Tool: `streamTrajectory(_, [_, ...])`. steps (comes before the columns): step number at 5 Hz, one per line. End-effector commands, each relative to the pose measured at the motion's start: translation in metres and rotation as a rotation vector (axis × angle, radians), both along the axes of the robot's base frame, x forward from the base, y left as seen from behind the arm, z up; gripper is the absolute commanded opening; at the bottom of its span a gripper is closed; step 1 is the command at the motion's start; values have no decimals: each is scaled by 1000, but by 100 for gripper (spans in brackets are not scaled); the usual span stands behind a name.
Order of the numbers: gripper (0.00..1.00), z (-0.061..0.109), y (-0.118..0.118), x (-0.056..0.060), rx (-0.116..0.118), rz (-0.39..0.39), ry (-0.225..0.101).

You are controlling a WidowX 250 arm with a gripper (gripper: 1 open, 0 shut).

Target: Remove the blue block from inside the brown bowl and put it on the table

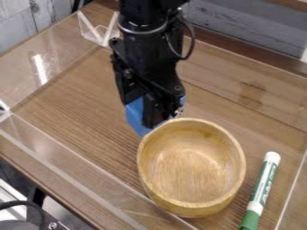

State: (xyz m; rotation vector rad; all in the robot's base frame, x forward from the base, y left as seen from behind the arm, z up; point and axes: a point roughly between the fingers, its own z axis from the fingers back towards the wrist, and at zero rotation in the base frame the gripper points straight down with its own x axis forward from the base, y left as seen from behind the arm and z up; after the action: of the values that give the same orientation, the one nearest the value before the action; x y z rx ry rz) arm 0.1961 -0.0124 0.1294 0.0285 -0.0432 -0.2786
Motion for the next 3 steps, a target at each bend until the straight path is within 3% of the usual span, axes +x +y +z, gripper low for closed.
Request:
streamTrajectory(1, [0, 9, 5, 3, -4, 21, -43])
streamTrajectory(3, [0, 6, 11, -1, -6, 38, -36])
